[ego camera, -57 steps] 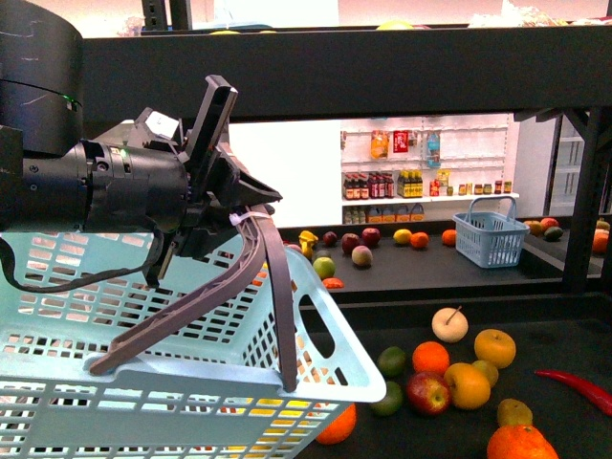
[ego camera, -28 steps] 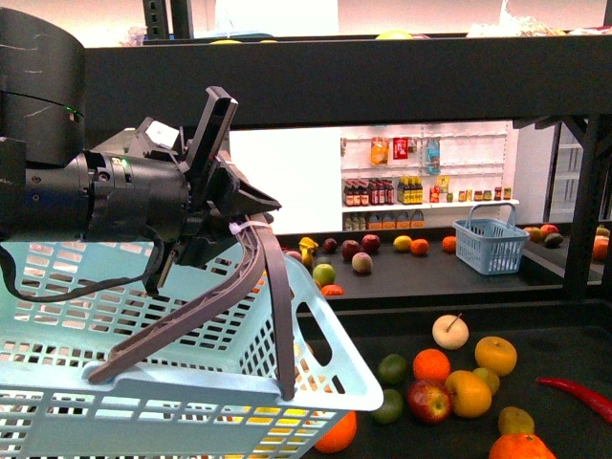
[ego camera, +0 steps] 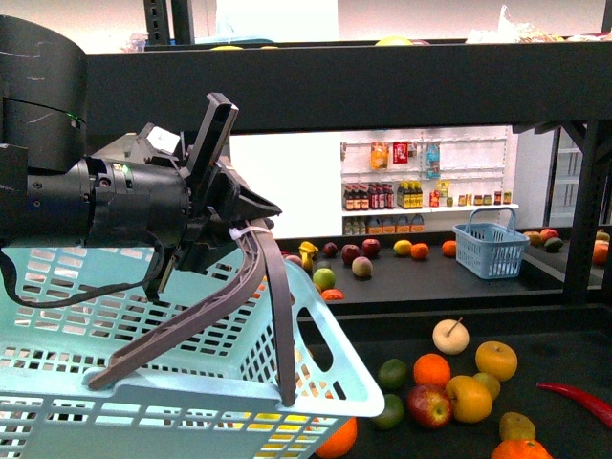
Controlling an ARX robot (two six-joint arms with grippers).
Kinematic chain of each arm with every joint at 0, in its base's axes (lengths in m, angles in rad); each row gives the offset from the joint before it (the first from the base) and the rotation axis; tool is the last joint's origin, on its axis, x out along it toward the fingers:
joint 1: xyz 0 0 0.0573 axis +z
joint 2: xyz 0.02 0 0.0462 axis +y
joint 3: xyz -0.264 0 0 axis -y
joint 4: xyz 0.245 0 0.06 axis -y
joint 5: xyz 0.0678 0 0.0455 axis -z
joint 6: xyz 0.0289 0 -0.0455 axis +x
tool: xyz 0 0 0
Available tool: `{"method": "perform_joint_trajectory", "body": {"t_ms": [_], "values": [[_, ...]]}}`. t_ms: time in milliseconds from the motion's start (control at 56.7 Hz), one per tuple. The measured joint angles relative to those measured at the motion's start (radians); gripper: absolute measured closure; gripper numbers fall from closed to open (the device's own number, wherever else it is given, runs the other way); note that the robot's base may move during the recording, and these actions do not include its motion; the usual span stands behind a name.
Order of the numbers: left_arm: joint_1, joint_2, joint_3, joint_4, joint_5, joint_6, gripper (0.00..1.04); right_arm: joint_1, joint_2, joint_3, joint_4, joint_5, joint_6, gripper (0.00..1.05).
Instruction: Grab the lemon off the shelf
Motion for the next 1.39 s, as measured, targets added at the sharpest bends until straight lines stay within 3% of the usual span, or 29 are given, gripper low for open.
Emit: {"method": "perform_joint_trajectory", "body": {"t_ms": [353,865,918,1147,1394], "values": [[0.000,0.000,0.000,0.000,0.000,0.000,0.94,0.001,-0.044,-0.037,0.006,0.001,-0.001,1.01],[0.000,0.000,0.000,0.000,0.000,0.000,0.94,0.001,-0.045,-0.037,0.006,0.001,0.000,0.15],[0.000,0.001,-0.006,0.047,-0.033,-0.032,0.94,0.001,-0.045,-0.037,0.006,0.001,0.000,0.07],[0.030,0.015,-0.007,0.211,-0.119,-0.130,0.94,0.001,-0.045,-0.037,0.006,0.001,0.003,0.07],[0.170,0.084,0.026,0.389,-0.270,-0.350,0.94,0.001,-0.045,-0.037,0.006,0.001,0.003,0.07]]}}
